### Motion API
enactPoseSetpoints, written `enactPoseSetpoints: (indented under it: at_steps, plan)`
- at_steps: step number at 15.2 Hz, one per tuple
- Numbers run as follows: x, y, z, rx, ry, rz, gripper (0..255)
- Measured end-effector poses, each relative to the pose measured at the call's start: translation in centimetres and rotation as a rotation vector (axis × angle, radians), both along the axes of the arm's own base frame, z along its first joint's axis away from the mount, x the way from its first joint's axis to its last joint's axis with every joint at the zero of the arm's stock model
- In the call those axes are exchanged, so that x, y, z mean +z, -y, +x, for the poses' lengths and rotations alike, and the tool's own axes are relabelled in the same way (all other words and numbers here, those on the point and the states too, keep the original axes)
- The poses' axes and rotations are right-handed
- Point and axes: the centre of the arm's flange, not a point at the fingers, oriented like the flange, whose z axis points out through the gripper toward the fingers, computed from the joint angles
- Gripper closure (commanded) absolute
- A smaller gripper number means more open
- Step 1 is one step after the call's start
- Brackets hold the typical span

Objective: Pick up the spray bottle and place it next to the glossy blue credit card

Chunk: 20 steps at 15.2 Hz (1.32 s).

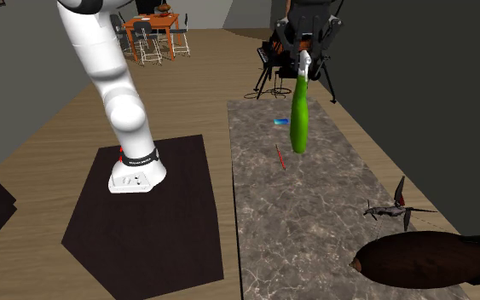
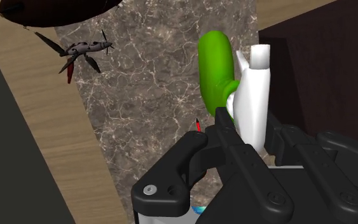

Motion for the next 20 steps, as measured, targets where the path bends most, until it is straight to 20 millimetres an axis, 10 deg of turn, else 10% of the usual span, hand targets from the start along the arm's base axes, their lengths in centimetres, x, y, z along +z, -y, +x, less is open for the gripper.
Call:
enactPoseSetpoints:
  at_steps: [20]
  plan:
    - [-9.8, -23.1, 5.6, 0.001, -0.001, 0.000, 255]
